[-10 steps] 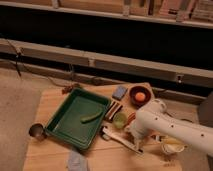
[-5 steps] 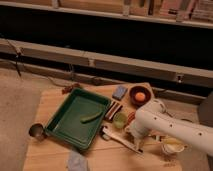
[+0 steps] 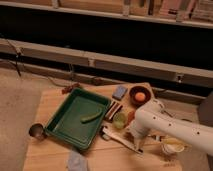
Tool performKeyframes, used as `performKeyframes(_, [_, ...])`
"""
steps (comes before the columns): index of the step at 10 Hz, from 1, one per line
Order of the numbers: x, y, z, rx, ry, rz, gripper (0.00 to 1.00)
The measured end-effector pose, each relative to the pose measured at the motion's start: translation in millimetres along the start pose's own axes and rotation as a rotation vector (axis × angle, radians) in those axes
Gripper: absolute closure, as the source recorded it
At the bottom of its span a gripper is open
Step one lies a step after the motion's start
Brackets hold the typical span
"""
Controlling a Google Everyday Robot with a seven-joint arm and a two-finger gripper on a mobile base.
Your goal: Place brush in red bowl
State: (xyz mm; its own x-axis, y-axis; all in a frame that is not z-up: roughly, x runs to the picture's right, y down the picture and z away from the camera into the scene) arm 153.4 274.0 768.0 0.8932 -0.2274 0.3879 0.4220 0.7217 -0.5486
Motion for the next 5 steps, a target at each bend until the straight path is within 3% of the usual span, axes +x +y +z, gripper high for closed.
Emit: performKeyframes(5, [2.4,-1.7,8.8,-0.014,-0.004,-0.017,0.34])
